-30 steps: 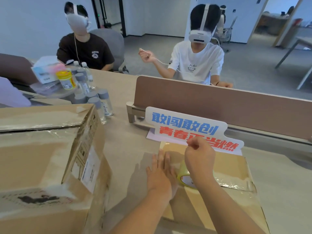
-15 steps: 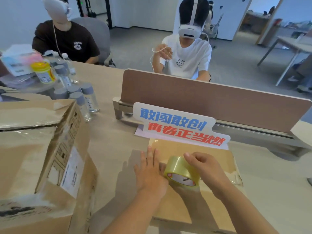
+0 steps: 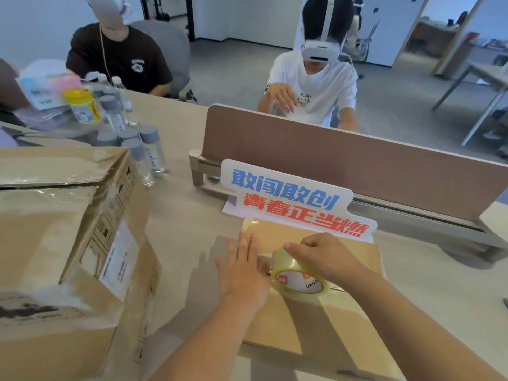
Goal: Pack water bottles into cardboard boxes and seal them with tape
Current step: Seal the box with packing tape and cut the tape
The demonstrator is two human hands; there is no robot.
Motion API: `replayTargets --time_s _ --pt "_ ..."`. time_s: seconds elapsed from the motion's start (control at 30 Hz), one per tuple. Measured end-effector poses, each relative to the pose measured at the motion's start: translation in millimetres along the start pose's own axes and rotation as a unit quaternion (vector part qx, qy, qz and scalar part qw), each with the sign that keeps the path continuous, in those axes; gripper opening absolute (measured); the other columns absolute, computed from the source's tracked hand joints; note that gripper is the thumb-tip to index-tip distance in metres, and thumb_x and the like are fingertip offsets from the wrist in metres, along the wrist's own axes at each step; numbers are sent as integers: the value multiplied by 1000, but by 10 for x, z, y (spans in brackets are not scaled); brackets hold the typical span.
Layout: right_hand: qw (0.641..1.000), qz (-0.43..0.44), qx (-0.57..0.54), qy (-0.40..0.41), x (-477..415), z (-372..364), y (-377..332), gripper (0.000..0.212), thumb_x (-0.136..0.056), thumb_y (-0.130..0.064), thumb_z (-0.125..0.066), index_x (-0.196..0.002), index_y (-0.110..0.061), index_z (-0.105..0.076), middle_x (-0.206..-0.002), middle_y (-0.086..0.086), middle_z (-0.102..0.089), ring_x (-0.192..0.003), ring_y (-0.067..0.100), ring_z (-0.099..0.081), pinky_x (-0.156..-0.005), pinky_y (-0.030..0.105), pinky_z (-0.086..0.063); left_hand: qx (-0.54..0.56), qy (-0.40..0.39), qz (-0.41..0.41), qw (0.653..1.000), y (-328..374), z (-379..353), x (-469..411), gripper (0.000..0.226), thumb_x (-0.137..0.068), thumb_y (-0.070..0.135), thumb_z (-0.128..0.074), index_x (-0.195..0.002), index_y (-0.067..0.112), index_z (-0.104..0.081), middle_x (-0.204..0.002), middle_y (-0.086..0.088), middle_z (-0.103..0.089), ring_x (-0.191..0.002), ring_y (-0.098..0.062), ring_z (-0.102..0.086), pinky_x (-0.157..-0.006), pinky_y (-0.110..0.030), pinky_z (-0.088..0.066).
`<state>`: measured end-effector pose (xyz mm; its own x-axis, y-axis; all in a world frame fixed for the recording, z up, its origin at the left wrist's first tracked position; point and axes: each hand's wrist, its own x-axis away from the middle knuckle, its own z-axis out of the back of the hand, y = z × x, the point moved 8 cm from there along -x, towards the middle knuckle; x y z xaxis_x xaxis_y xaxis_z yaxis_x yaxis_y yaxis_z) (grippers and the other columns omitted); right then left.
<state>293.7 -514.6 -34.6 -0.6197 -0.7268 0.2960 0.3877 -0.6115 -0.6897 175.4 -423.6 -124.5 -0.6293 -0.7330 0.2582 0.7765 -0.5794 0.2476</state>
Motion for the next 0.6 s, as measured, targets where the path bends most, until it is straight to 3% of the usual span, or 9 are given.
replayTargets --time_s 0.1,0.17,0.23,0.43,0.53,0.6 --pt "965 -45 258 -19 -11 320 230 54 -80 -63 -56 -58 -14 -48 -55 -1 -43 -57 15 -43 -57 27 -36 24 2 -2 1000 3 27 6 57 -103 39 -16 -151 29 12 -157 7 25 -146 -24 19 -119 -49 -5" --pt "927 -85 363 -22 -3 469 431 56 -76 -74 -49 -64 -19 -51 -62 -7 -50 -71 14 -52 -71 24 -45 44 10 -9 999 31 25 11 57 -103 39 -18 -152 31 10 -158 8 22 -147 -23 18 -119 -47 -5" --pt "925 -96 367 -23 -22 457 503 48 -76 -69 -55 -65 -22 -48 -67 -9 -52 -75 13 -54 -76 25 -47 50 15 -11 999 31 15 3 57 -102 40 -19 -152 32 8 -159 8 21 -147 -23 17 -119 -47 -5" --pt "916 -86 389 -33 -25 383 418 16 -83 -36 -62 -82 -23 -54 -71 -8 -50 -76 13 -53 -65 22 -41 52 -1 22 998 52 95 -5 58 -101 35 -29 -152 35 -3 -160 9 15 -147 -28 14 -116 -52 0" --pt "921 -89 378 -21 -2 352 442 5 -84 -26 -57 -83 -21 -55 -71 -5 -51 -78 17 -54 -68 24 -41 39 42 40 998 162 168 10 60 -97 23 -38 -151 31 -13 -161 -1 8 -147 -30 14 -115 -54 5" --pt "925 -79 370 -28 3 334 450 4 -84 -21 -54 -86 -18 -57 -68 -3 -45 -77 20 -51 -67 27 -41 37 62 10 997 297 126 44 68 -92 7 -40 -152 26 -13 -161 -6 8 -147 -26 14 -119 -47 7"
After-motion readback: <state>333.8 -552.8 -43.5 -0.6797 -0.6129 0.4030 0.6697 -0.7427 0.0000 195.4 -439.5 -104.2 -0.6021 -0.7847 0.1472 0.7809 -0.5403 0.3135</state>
